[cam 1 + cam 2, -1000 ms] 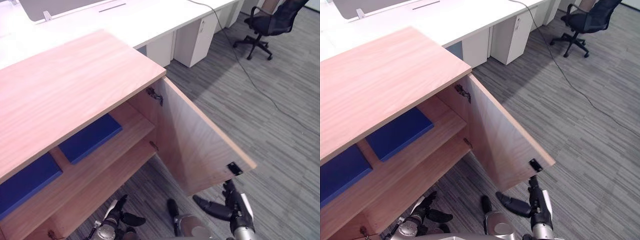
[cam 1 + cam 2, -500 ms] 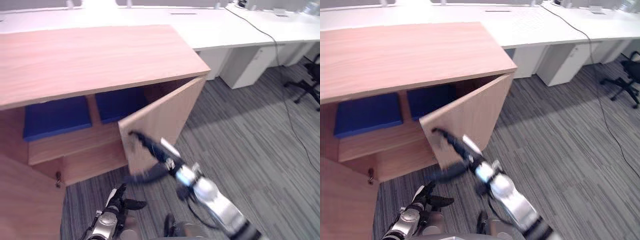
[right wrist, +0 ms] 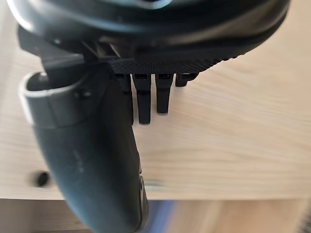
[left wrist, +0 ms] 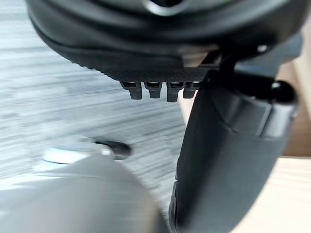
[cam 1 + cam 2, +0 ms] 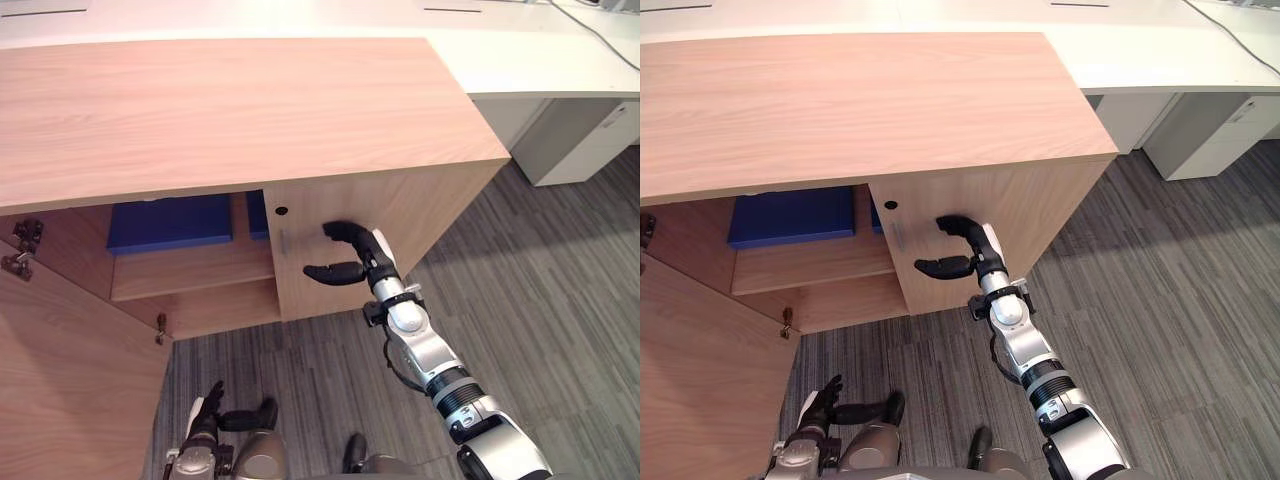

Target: Walk over to the cabinet, pick up the folder, carry it to the office cabinet, place the folder inside the office cabinet, then close the office cabinet door

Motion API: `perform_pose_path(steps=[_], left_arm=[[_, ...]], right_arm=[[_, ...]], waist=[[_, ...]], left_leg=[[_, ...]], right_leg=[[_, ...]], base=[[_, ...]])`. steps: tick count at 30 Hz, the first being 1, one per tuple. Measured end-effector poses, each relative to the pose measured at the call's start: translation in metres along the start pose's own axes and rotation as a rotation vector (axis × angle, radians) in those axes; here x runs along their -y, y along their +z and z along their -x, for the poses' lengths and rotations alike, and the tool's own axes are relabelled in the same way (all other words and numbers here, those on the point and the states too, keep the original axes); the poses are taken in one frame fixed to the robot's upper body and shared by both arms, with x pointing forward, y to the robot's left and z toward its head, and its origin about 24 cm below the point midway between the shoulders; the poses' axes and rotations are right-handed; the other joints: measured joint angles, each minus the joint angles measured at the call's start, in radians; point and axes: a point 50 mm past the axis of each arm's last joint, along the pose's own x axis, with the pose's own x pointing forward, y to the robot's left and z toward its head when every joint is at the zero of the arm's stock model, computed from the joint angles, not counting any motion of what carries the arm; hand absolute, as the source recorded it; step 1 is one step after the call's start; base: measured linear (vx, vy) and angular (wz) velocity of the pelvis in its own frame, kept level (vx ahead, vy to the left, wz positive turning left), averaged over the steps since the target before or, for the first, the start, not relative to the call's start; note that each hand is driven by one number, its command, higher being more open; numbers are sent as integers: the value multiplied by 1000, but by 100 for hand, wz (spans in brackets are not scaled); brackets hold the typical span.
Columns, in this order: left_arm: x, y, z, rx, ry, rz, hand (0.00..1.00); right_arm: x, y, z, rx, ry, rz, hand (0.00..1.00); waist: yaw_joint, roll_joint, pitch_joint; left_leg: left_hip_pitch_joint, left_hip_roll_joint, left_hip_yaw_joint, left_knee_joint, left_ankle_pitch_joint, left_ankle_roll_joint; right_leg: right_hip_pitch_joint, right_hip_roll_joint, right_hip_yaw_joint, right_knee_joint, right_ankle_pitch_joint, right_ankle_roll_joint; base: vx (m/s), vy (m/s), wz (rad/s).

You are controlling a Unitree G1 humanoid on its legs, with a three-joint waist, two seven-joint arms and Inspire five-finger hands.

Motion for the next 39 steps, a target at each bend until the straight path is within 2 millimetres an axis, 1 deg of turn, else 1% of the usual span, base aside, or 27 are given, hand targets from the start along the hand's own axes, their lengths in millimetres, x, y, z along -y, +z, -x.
perform_pose_path(steps=[3, 4, 6, 7, 8, 9, 10, 11, 13, 14, 15, 17, 18, 19, 20, 21, 22, 23, 24, 25, 27, 28, 30, 31, 34, 36, 39], left_arm=[[0, 4, 0, 19, 6, 19, 100], [1, 7, 0, 33, 3, 27, 100], [3, 14, 0, 67, 0, 44, 100], [5, 17, 1, 85, -1, 59, 100], [5, 21, 1, 103, 0, 74, 100], [5, 22, 1, 110, 0, 75, 100], [5, 25, 1, 124, 2, 80, 100], [9, 27, 2, 133, -2, 98, 100], [18, 26, 4, 134, -12, 142, 100], [20, 24, 6, 128, -7, 166, 100], [20, 27, 7, 143, -2, 175, 100], [18, 30, 7, 155, 8, 201, 100], [16, 27, 8, 150, 14, 204, 100], [15, 27, 9, 153, 17, 205, 100], [11, 27, 10, 161, 35, 219, 100], [6, 29, 9, 169, 52, 230, 100], [-4, 37, 9, 204, 81, 237, 100], [-6, 41, 7, 217, 87, 242, 100], [-9, 44, 7, 227, 97, 253, 100], [-20, 48, 4, 233, 144, 285, 100], [-34, 45, 5, 229, 196, 305, 100], [-49, 43, 6, 231, 246, 303, 100], [-72, 46, 9, 247, 317, 290, 100], [-85, 50, 11, 267, 354, 286, 100], [-133, 74, 28, 392, 498, 251, 100], [-153, 90, 36, 460, 546, 208, 100], [-177, 116, 43, 538, 590, 144, 100]], right_arm=[[0, -18, 9, -60, -8, -2, 100], [3, -28, 16, -89, -20, -10, 100], [10, -49, 35, -145, -55, -16, 100], [11, -62, 47, -185, -66, -22, 100], [13, -74, 58, -225, -78, -33, 100], [14, -79, 62, -243, -83, -38, 100], [15, -87, 68, -274, -95, -48, 100], [18, -91, 71, -293, -106, -46, 100], [23, -103, 81, -341, -128, -35, 100], [23, -112, 88, -379, -136, -34, 100], [22, -121, 98, -418, -151, -51, 100], [25, -128, 107, -449, -195, -58, 100], [29, -132, 110, -472, -226, -55, 100], [32, -134, 111, -481, -239, -54, 100], [37, -136, 113, -493, -265, -53, 100], [39, -137, 114, -496, -275, -57, 100], [42, -137, 115, -491, -289, -60, 100], [47, -137, 116, -489, -303, -59, 100], [47, -138, 116, -492, -312, -68, 100], [53, -139, 113, -504, -339, -76, 100], [57, -145, 122, -529, -365, -71, 100], [55, -147, 126, -539, -364, -73, 100], [53, -147, 126, -540, -357, -77, 100], [53, -147, 125, -538, -357, -77, 100], [51, -148, 128, -543, -345, -76, 100], [48, -151, 134, -558, -331, -76, 100], [43, -156, 143, -579, -306, -80, 100]], waist=[[-2, 13, 27], [-11, 26, 37], [-25, 38, 45], [-38, 45, 47], [-44, 40, 46], [-45, 36, 44], [-47, 35, 44], [-42, 62, 54], [-44, 106, 57], [-47, 114, 54], [-50, 116, 54], [-60, 103, 60], [-70, 103, 59], [-71, 105, 58], [-66, 105, 57], [-66, 105, 54], [-75, 101, 45], [-93, 106, 37], [-96, 107, 33], [-106, 100, 34], [-117, 104, 31], [-109, 99, 25], [-107, 94, 21], [-107, 93, 22], [-102, 93, 21], [-98, 93, 21], [-98, 93, 21]], left_leg=[[5, -11, -33, 11, -4, 4], [-4, -18, -72, 36, -20, 10], [-16, -40, -152, 71, -32, 17], [-28, -56, -207, 73, -23, 13], [-39, -80, -254, 70, -8, 4], [-46, -97, -278, 72, -4, 0], [-64, -125, -321, 77, 9, -12], [-81, -129, -357, 76, 21, -29], [-99, -111, -402, 45, 59, -43], [-99, -101, -375, 14, 96, -41], [-106, -87, -253, -10, 107, -20], [-165, -57, 29, 109, 60, 14], [-174, -27, 178, 198, -4, 64], [-172, -16, 228, 217, -28, 81], [-174, -23, 259, 211, -8, 104], [-164, -34, 251, 183, 20, 105], [-147, -66, 200, 81, 96, 91], [-125, -77, 191, 1, 123, 50], [-109, -72, 219, -26, 98, 74], [-104, -56, 335, 27, 11, 107], [-60, -46, 377, 31, 29, 111], [-20, -64, 377, -36, 61, 125], [21, -86, 374, -130, 95, 120], [22, -93, 370, -138, 97, 120], [31, -104, 370, -141, 86, 132], [31, -105, 369, -141, 86, 132], [21, -106, 366, -142, 85, 133]], right_leg=[[11, -10, -10, 43, -7, 9], [5, -9, 14, 94, -14, 1], [-20, -7, 106, 204, -45, -39], [-45, 7, 196, 256, -98, -51], [-41, 17, 272, 236, -122, -38], [-38, 13, 285, 218, -132, -37], [-16, -3, 268, 188, -169, -14], [-1, 2, 224, 158, -179, 1], [7, 16, 151, 144, -171, -7], [20, 16, 111, 139, -169, -12], [30, 13, 52, 128, -164, -20], [33, -15, -18, 126, -162, -22], [32, -31, -45, 133, -162, -22], [30, -36, -54, 142, -162, -21], [28, -35, -66, 156, -159, -17], [26, -37, -72, 148, -155, -22], [31, -9, -75, 71, -140, -37], [48, -23, -100, 43, -125, -26], [53, -31, -129, 24, -108, -16], [76, -59, -175, 27, -98, -8], [123, -72, -201, 16, -92, 3], [127, -80, -195, 15, -87, 2], [126, -80, -186, 3, -89, 0], [128, -83, -182, -4, -90, -1], [142, -86, -167, -19, -98, 4], [144, -82, -162, -24, -104, 13], [139, -69, -138, -40, -109, 11]], base=[[12, 23, 41], [-11, 65, 80], [4, 63, 117], [16, -69, 154], [2, -120, 144], [-21, -189, 142], [-35, -181, 116], [-43, -176, 112], [-53, -104, 102], [-51, -78, 133], [-45, -58, 125], [-48, -30, 109], [-12, 0, 74], [11, 57, 58], [-20, 73, 44], [-79, 83, 81], [-127, 38, 103], [-111, 19, 106], [-42, 44, 104], [19, 46, 84], [52, 77, 59], [37, 111, 19], [-19, 113, 6], [-35, 105, 6], [-30, 76, 4], [-12, 8, 6], [21, -21, 5]])
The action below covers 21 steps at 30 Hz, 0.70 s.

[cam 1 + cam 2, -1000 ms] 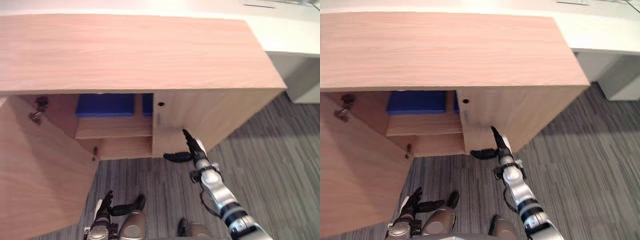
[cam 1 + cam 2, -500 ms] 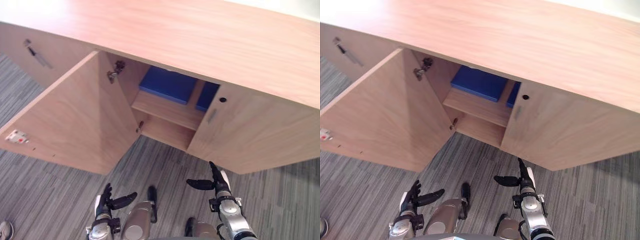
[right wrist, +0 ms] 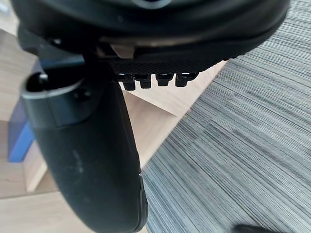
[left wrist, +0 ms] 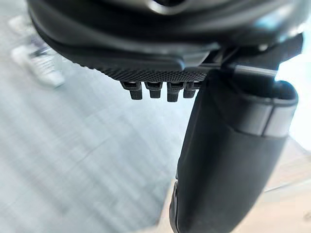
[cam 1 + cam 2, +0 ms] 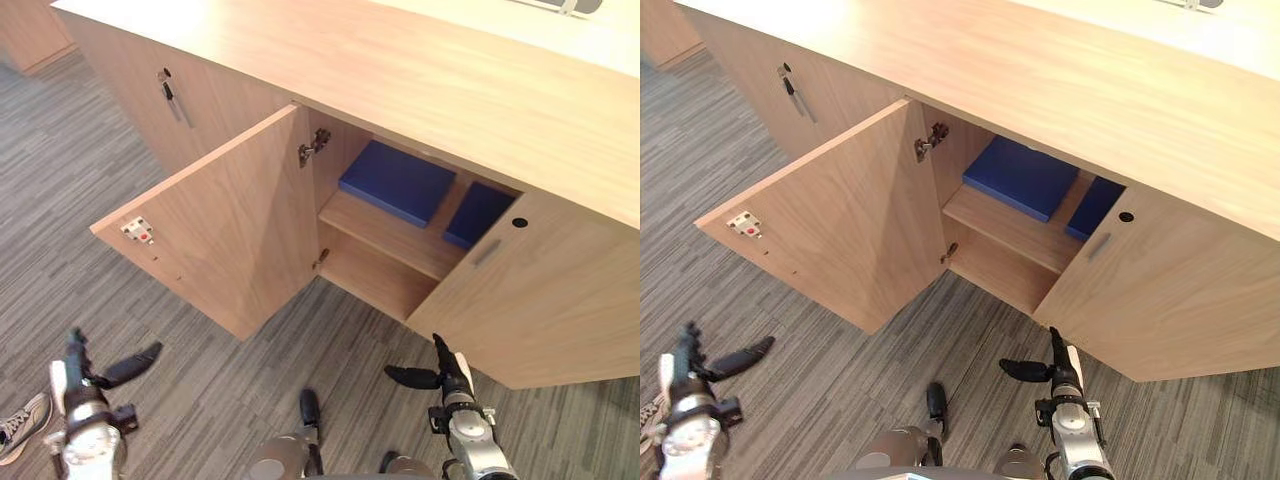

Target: Walk over to the cabinet, pick up the folder, carry it to the office cabinet, place the folder inside the office cabinet, then close the office cabinet door

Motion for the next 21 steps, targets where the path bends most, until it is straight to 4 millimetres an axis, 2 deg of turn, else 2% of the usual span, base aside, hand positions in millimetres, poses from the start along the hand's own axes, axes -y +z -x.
perform_pose_path(steps=[2, 5, 9, 12, 13, 14, 15, 16, 18, 19, 21], left_arm=[[-3, 13, -8, 45, 6, -6, 100], [5, 38, -21, 129, -18, -4, 100], [30, 66, -18, 245, -116, -19, 100], [25, 65, -20, 241, -106, -38, 100], [24, 65, -20, 241, -105, -40, 100], [25, 63, -19, 229, -84, -22, 100], [26, 61, -18, 221, -84, -22, 100], [28, 58, -17, 212, -89, -21, 100], [40, 41, 5, 176, -123, 20, 100], [44, 37, 12, 167, -133, 37, 100], [63, 19, 41, 116, -195, 89, 100]], right_arm=[[-2, -4, 3, -9, 15, 3, 100], [-3, -11, 8, -23, 40, 6, 100], [-17, -16, 13, -37, 94, 6, 100], [-21, -19, 16, -41, 114, -1, 100], [-22, -17, 16, -34, 123, -2, 100], [-23, -18, 17, -26, 133, -4, 100], [-23, -20, 18, -29, 132, -4, 100], [-22, -22, 19, -35, 130, -3, 100], [-15, -25, 19, -42, 109, 2, 100], [-14, -25, 19, -43, 106, 4, 100], [-8, -32, 22, -68, 84, 0, 100]], waist=[[-1, -1, -1], [-2, -4, -2], [-13, -29, -17], [-4, -35, -22], [3, -26, -20], [9, -32, -24], [9, -44, -31], [3, -54, -38], [9, -39, -54], [10, -34, -55], [10, -18, -66]], left_leg=[[-12, 0, -1, 0, -1, 1], [-26, -6, 0, 0, -9, 8], [-18, -5, 8, 6, -7, 16], [-2, 32, 7, 7, -9, 17], [4, 73, 3, 7, -8, 17], [21, 93, 4, 7, -6, 3], [28, 86, 2, 6, -8, -6], [33, 80, -5, 6, -12, -17], [35, 94, -11, 6, -6, -37], [33, 95, -11, 6, -4, -39], [33, 96, -10, 2, -2, -43]], right_leg=[[-10, 6, 15, -8, -1, -2], [-23, 6, 40, -14, 3, -10], [-29, 10, 99, -4, 19, 13], [-47, 41, 139, 55, 27, 2], [-86, 65, 164, 111, 8, -20], [-89, 76, 157, 21, 18, -33], [-100, 66, 160, -4, 80, -31], [-112, 54, 167, 8, 85, -6], [-107, 64, 175, 4, 82, -9], [-107, 65, 179, 0, 82, -9], [-108, 65, 182, -3, 84, -10]], base=[[69, -31, 2], [134, -28, -3], [183, -46, -8], [126, -90, -2], [16, -132, -8], [-14, -130, -2], [-36, -93, 14], [11, -81, 20], [24, -82, 3], [-28, -45, -9], [-83, 3, -3]])
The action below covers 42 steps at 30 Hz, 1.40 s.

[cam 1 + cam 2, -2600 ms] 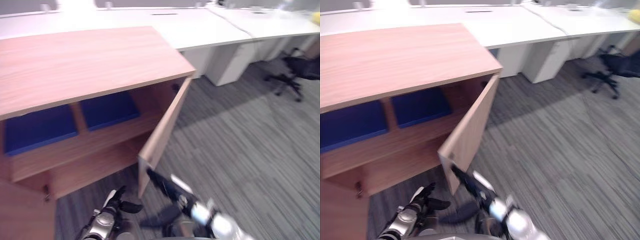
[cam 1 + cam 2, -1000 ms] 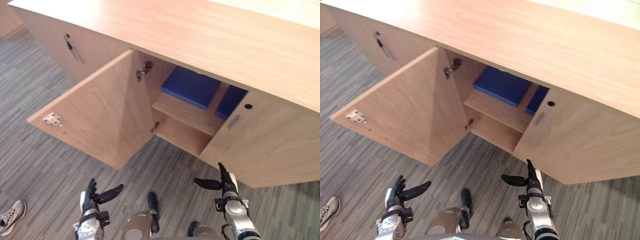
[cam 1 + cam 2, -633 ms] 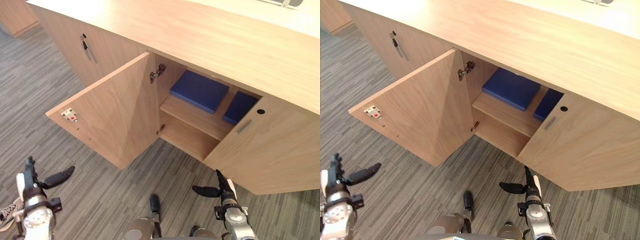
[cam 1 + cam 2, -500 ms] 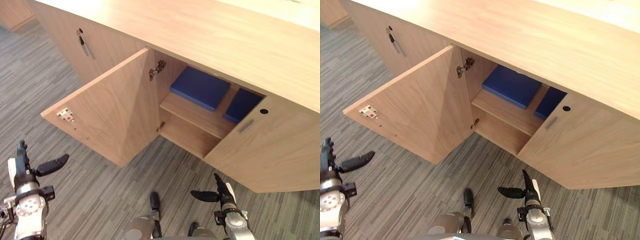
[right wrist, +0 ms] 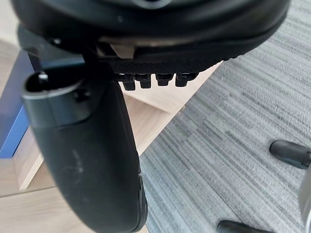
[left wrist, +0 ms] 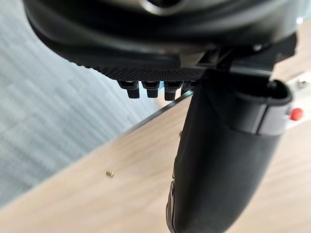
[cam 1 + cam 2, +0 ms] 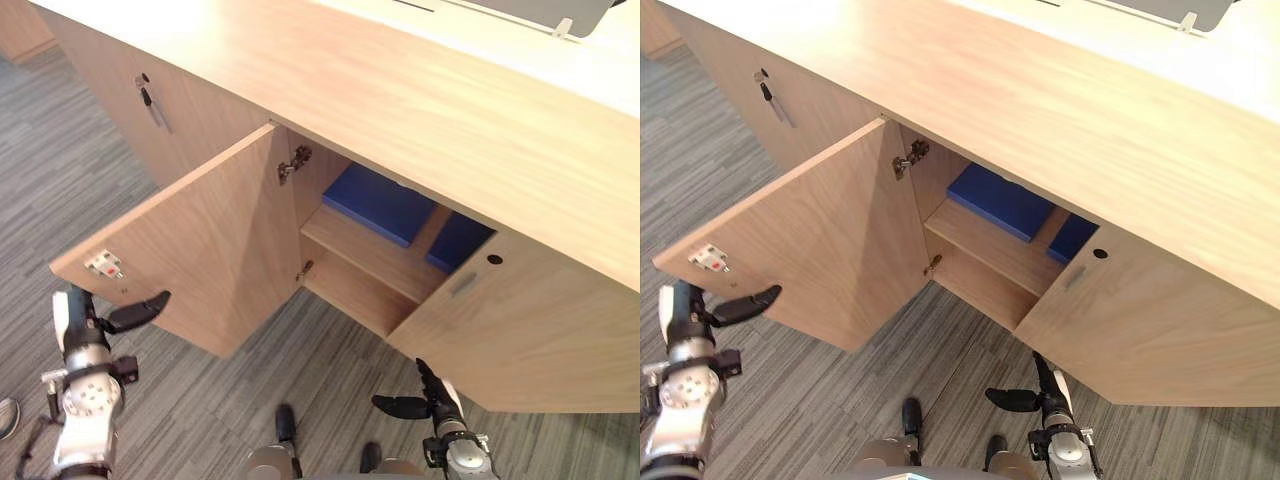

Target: Walk over to the cabinet, pick up the folder, carry it to the office cabinet, place the folder inside the office cabinet, then close the office cabinet door

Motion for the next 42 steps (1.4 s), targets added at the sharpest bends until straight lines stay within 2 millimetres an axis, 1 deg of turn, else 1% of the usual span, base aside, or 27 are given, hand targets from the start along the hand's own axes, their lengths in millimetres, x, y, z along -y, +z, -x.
perform_pose_path(steps=[2, 4, 5, 7, 8, 10, 13, 14, 15, 17, 18, 19, 20, 21, 22, 23, 25, 28, 29, 31, 33, 35, 36, 37, 39, 41, 42], left_arm=[[25, -17, 27, -72, -88, 33, 100], [61, -38, 64, -183, -262, 73, 100], [70, -41, 73, -205, -313, 84, 100], [106, -43, 101, -246, -512, 130, 100], [114, -41, 107, -246, -567, 136, 100], [144, -32, 123, -224, -743, 161, 100], [181, -11, 130, -147, -917, 190, 100], [193, -2, 120, -116, -924, 196, 100], [197, 3, 115, -90, -932, 192, 100], [204, 27, 91, 59, -938, 108, 100], [205, 30, 88, 78, -937, 96, 100], [204, 42, 75, 146, -919, 54, 100], [196, 54, 51, 215, -847, 4, 100], [193, 57, 45, 225, -828, -4, 100], [182, 64, 21, 257, -759, -52, 100], [172, 68, 3, 286, -725, -133, 100], [168, 77, -18, 313, -690, -219, 100], [166, 83, -34, 297, -615, -244, 100], [166, 83, -35, 296, -611, -242, 100], [164, 77, -33, 264, -585, -219, 100], [152, 68, -36, 218, -508, -182, 100], [140, 59, -38, 173, -447, -149, 100], [133, 51, -36, 141, -423, -128, 100], [127, 41, -31, 106, -404, -110, 100], [121, 26, -21, 60, -402, -98, 100], [110, 2, 2, -13, -410, -90, 100], [108, -10, 12, -58, -419, -86, 100]], right_arm=[[1, -5, 2, -17, -15, -18, 100], [-6, -9, 3, -37, -16, -45, 100], [-8, -9, 3, -42, -13, -49, 100], [-18, -9, 3, -51, 7, -74, 100], [-21, -9, 3, -51, 12, -90, 100], [-28, -6, 2, -46, 25, -122, 100], [-32, -6, 3, -48, 30, -120, 100], [-32, -5, 3, -45, 30, -127, 100], [-31, -5, 3, -43, 28, -127, 100], [-28, -7, 4, -46, 27, -112, 100], [-28, -7, 4, -48, 28, -110, 100], [-28, -6, 3, -44, 31, -112, 100], [-28, -4, 3, -32, 35, -109, 100], [-28, -3, 3, -30, 37, -109, 100], [-28, -2, 4, -24, 37, -111, 100], [-26, -1, 3, -16, 35, -116, 100], [-22, 0, 3, -14, 25, -132, 100], [-10, -10, 6, -42, -3, -150, 100], [-8, -13, 7, -52, -7, -147, 100], [2, -33, 16, -119, -24, -128, 100], [5, -41, 20, -146, -32, -128, 100], [9, -42, 20, -148, -52, -145, 100], [12, -40, 19, -144, -60, -144, 100], [15, -38, 18, -138, -67, -141, 100], [17, -36, 16, -132, -73, -141, 100], [19, -29, 11, -109, -88, -144, 100], [20, -25, 8, -98, -99, -148, 100]], waist=[[-1, 1, -2], [-3, 0, -2], [-3, 0, -2], [-4, 0, -2], [-5, -1, -2], [-32, -1, -2], [-77, -2, -3], [-94, -3, -4], [-101, -3, -4], [-146, -2, -7], [-151, -2, -7], [-166, -1, -8], [-196, 0, -18], [-200, 1, -21], [-219, 1, -28], [-239, 4, -30], [-255, 6, -30], [-260, 9, -28], [-260, 12, -27], [-253, 17, -23], [-246, 25, -18], [-237, 35, -12], [-220, 42, -8], [-203, 47, -5], [-184, 46, -2], [-163, 43, -2], [-153, 43, -2]], left_leg=[[1, -2, 3, -1, 1, -2], [0, -6, 20, -2, -2, -5], [0, -7, 26, -2, -3, -7], [-1, -9, 54, -1, -3, -7], [-1, -9, 63, -1, -3, -7], [0, -8, 99, -2, -4, -7], [14, -6, 174, -2, -20, -1], [21, -6, 208, -2, -29, 1], [25, -6, 226, -2, -32, 0], [40, -8, 301, -2, -52, 2], [43, -9, 308, -2, -53, 0], [53, -9, 342, -2, -60, -5], [58, -8, 386, -2, -74, -20], [58, -8, 395, -2, -77, -22], [63, -8, 420, -2, -84, -24], [69, -6, 433, -2, -88, -28], [70, -4, 439, 4, -84, -23], [84, 21, 430, 5, -76, -12], [83, 27, 420, 12, -76, -12], [63, 53, 324, 60, -87, -26], [46, 61, 262, 83, -91, -32], [24, 61, 194, 105, -91, -32], [16, 59, 133, 114, -92, -34], [12, 56, 79, 123, -97, -41], [11, 53, 64, 132, -105, -53], [14, 38, 38, 131, -123, -75], [18, 25, 18, 122, -125, -72]], right_leg=[[-2, -2, 7, -3, 8, 2], [-9, -6, 28, -8, 22, 6], [-13, -7, 35, -8, 25, 7], [-29, -7, 64, -8, 29, 10], [-33, -7, 74, -8, 31, 11], [-52, -5, 116, -7, 35, 13], [-78, -3, 187, -8, 39, 6], [-91, -2, 221, -8, 43, -1], [-97, -2, 237, -8, 46, -4], [-120, -1, 296, -9, 59, -24], [-123, -1, 302, -9, 61, -27], [-130, 0, 325, -11, 68, -37], [-146, 0, 353, -21, 92, -37], [-149, 0, 359, -23, 98, -35], [-157, 1, 377, -32, 122, -24], [-155, 2, 389, -42, 144, 9], [-147, 8, 391, -53, 157, 26], [-128, 29, 364, -56, 158, 26], [-123, 28, 351, -56, 158, 26], [-100, 32, 287, -56, 152, 16], [-89, 34, 256, -56, 145, 6], [-86, 34, 229, -56, 140, -2], [-85, 33, 223, -56, 139, -3], [-85, 32, 219, -54, 139, -3], [-82, 29, 216, -52, 138, -3], [-83, 21, 226, -58, 127, -3], [-85, 17, 233, -62, 128, 1]], base=[[-81, 44, -9], [-82, 72, -21], [-90, 87, -27], [-97, 84, -33], [-119, 93, -45], [-102, 79, -51], [-53, 60, -77], [-23, 47, -79], [-17, 65, -88], [13, 60, -87], [42, 44, -84], [51, 31, -90], [56, 25, -89], [64, 3, -87], [74, -25, -60], [78, -41, -57], [92, -62, -23], [81, -110, -2], [70, -119, 32], [80, -138, 55], [32, -110, 55], [-39, -72, 47], [-54, -51, 25], [-81, -27, 25], [-88, 11, 14], [-86, 35, -8], [-77, 56, -26]])
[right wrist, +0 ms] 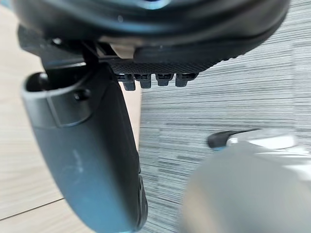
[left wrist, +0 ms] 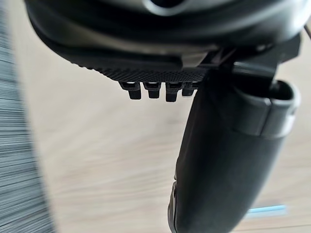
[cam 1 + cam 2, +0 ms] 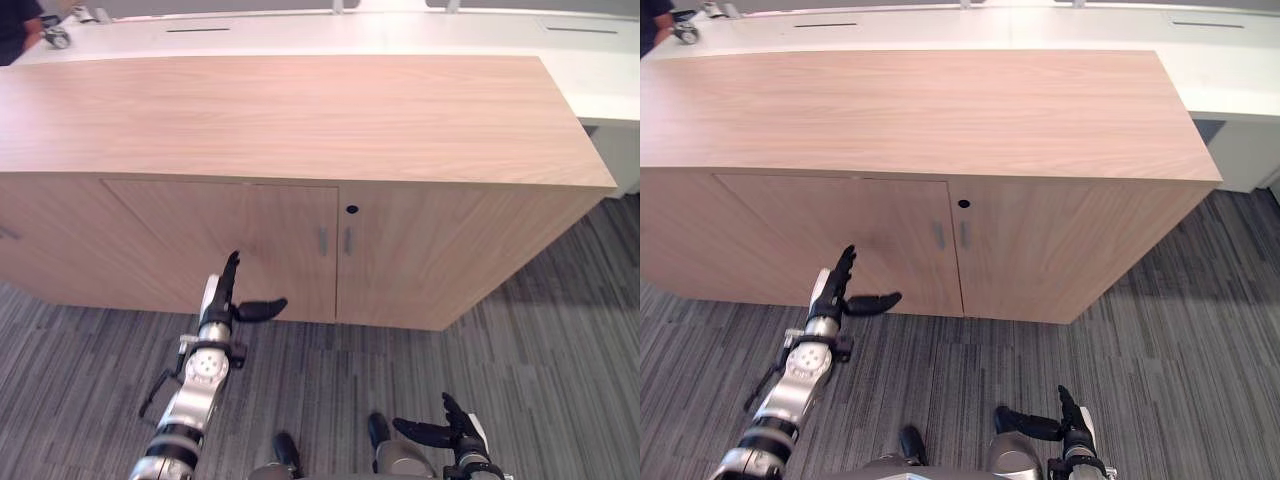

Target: Walk over to the cabinet, pick up the folder, carry it to the office cabinet, place the folder inside the office cabinet, then close the office cabinet door

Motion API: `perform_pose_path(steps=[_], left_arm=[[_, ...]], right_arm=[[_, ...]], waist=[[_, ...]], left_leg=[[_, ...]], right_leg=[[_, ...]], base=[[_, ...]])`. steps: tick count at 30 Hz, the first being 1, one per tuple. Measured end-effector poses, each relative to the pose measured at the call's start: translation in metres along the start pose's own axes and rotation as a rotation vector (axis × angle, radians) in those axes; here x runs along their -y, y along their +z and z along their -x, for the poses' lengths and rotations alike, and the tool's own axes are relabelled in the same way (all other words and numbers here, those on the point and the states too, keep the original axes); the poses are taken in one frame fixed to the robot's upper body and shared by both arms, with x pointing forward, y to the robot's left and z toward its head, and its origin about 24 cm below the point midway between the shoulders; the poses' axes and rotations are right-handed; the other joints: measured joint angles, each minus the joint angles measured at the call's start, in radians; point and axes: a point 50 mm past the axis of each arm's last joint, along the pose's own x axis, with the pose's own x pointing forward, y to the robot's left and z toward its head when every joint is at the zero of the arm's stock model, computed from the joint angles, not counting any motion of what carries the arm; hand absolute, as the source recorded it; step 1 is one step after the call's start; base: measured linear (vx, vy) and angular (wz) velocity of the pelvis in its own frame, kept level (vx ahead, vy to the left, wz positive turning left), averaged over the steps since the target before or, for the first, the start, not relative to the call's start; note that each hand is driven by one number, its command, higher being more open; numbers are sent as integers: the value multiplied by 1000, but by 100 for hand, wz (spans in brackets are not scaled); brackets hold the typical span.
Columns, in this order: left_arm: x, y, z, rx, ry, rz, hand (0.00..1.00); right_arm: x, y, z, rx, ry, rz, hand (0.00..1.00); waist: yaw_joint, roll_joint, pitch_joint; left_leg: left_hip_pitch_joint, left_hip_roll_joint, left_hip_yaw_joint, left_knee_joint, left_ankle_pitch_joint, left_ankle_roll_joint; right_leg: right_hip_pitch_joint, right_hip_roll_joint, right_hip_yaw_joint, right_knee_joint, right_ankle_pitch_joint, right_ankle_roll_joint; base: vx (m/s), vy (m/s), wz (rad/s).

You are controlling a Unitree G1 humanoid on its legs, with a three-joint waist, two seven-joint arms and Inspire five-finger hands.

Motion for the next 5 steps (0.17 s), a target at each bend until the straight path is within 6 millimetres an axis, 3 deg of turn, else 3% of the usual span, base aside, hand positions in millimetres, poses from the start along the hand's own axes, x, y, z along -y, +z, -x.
perform_pose_path(steps=[2, 5], left_arm=[[7, -31, 24, -117, -37, 22, 100], [12, -59, 42, -233, -74, 28, 100]], right_arm=[[-1, 10, -5, 28, -17, -15, 100], [-1, 14, -7, 33, -32, -31, 100]], waist=[[15, -5, 0], [21, -12, -5]], left_leg=[[14, -21, -40, -30, -1, 3], [15, -31, -52, -35, 0, 5]], right_leg=[[-7, -4, 25, -5, 0, 1], [-6, -6, 35, -17, 6, 9]], base=[[-36, 52, -28], [7, 32, -12]])
